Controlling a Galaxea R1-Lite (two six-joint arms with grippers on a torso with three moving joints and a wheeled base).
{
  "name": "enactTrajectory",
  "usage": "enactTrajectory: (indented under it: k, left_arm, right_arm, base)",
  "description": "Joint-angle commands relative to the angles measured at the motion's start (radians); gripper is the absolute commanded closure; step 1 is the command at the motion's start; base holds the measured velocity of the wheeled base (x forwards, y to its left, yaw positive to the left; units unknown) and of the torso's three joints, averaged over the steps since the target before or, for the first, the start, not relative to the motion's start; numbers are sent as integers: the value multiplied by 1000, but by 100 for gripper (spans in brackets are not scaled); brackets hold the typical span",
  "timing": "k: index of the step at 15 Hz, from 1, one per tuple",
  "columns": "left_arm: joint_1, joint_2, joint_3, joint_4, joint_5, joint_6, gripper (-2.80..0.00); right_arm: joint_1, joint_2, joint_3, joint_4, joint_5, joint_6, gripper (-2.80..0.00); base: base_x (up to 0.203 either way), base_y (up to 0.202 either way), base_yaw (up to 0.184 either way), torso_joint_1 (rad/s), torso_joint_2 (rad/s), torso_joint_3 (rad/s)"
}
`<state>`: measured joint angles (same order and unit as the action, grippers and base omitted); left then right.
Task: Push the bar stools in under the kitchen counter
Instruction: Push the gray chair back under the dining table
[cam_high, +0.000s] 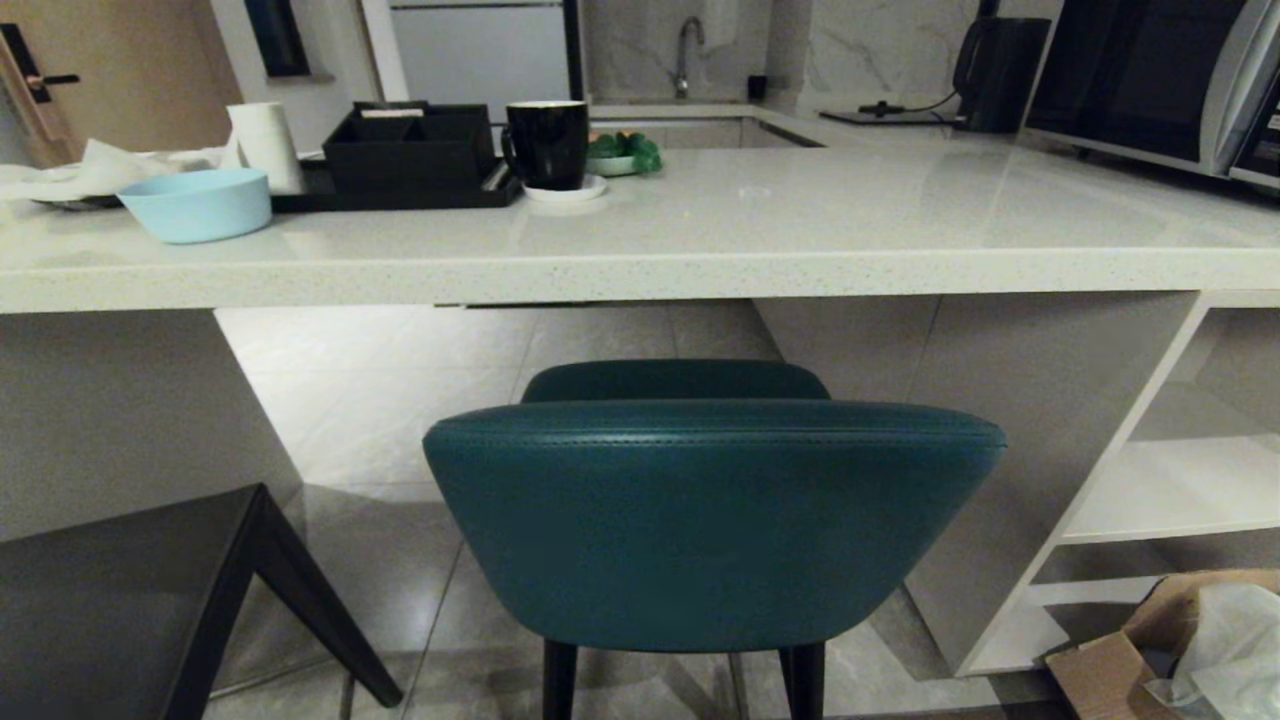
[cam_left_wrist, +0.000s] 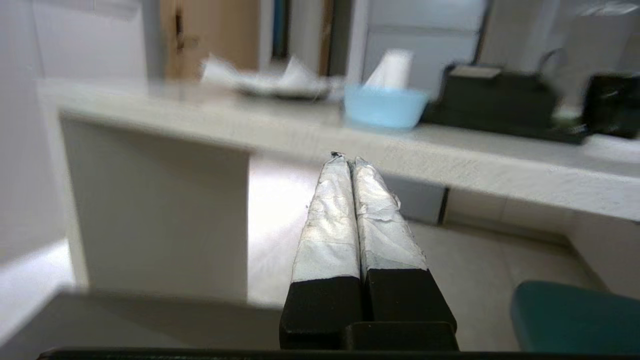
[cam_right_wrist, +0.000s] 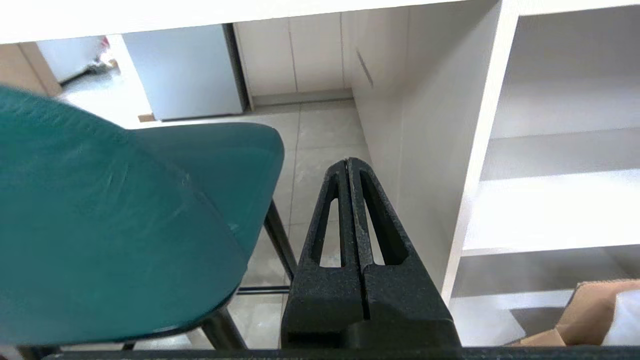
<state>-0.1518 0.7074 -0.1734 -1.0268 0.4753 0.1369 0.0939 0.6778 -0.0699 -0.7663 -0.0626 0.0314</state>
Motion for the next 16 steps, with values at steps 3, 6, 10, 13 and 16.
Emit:
enactTrajectory:
  k: [3,6,10,13,16]
  left_arm:
    - [10,-101,-57,58,-169,26,0]
    - [-12,-102,-159,267,-278,24,0]
    - [-15,-110,-179,372,-352,21,0]
    - [-1,-104,-184,375,-353,8,0]
    - [21,-82,-228,375,-366,-5,0]
  right_arm:
    - [-25,-164,66,25,110,0,0]
    - [-55,-264,52,207,169,1,0]
    - [-69,-244,-41,289,182,28,0]
    - [-77,-231,-47,291,182,30,0]
    - [-77,-236,-43,291,179,30,0]
  base:
    - [0,0,0,0,0,0]
    - [0,0,0,0,0,0]
    - [0,0,0,0,0,0]
    - [-35,0,3,3,1,0]
    - [-196,0,0,-1,0,1]
